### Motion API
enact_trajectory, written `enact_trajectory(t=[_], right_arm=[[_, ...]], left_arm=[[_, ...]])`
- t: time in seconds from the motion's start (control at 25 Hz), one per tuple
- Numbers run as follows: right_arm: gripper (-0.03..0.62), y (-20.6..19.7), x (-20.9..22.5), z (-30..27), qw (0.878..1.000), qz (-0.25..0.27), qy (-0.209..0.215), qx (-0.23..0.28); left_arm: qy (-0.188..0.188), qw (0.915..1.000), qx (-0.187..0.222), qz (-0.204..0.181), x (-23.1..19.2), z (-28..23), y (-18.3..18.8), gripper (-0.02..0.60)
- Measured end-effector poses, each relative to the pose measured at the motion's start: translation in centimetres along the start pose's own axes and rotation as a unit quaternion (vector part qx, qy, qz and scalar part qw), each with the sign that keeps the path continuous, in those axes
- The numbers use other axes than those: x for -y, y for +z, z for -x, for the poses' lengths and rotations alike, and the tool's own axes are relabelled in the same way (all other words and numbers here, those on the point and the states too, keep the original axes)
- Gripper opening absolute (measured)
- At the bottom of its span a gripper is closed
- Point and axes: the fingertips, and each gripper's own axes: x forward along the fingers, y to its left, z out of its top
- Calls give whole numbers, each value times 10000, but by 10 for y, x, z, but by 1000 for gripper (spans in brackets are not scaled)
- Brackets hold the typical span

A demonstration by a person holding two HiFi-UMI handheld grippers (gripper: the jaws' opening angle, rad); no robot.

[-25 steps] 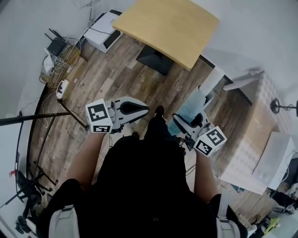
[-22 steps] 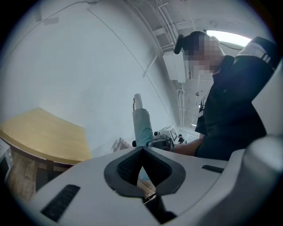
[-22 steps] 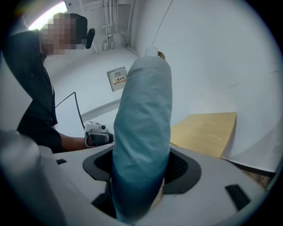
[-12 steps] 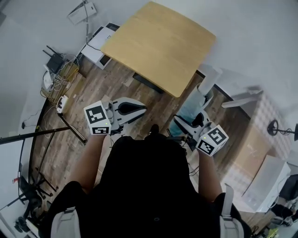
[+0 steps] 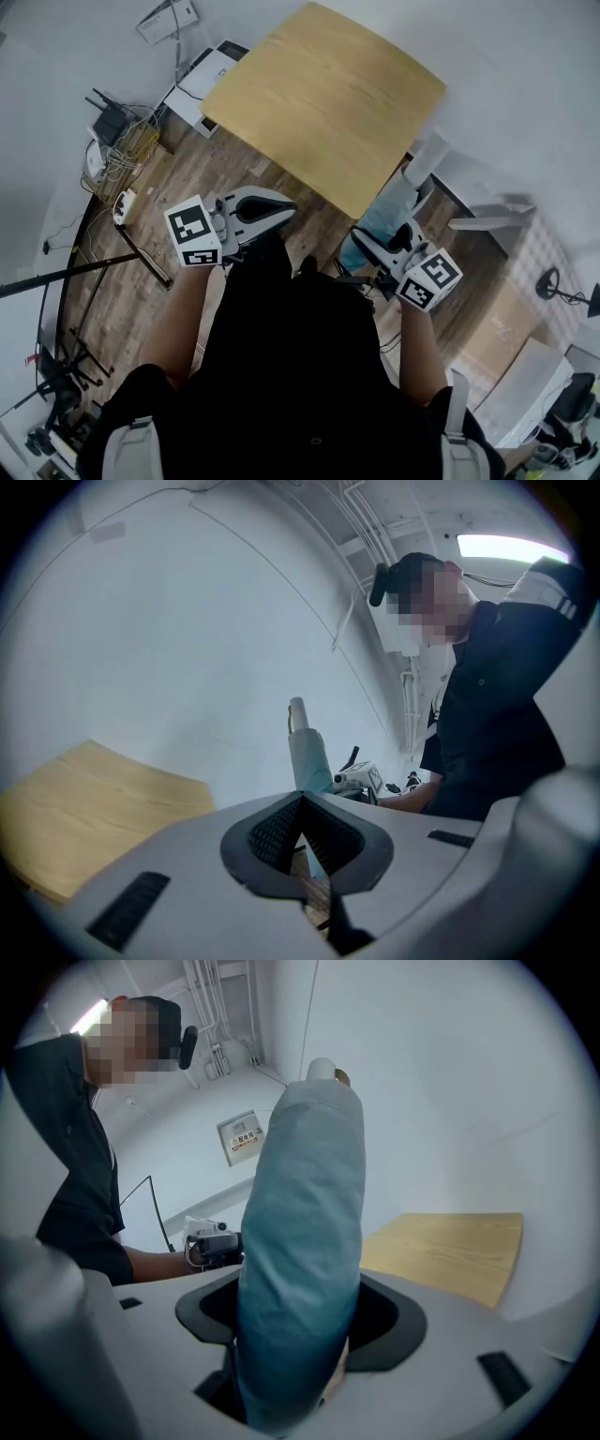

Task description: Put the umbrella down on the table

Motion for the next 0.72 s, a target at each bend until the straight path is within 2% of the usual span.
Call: enact_trajectory(t=[0.24,0.4,0.72], right_arm=[[301,20,27,-57,9996,31,-184,-212],[301,40,55,-99,9983,-91,-452,-347],[301,93,98,-170,9953,5,-827,-494]], left_arm=[[-110,9997,167,165,-78,12,18,11],[-344,9991,90,248,-136,15,33,11],[-650,9976,-45,228,-232,15,76,11]])
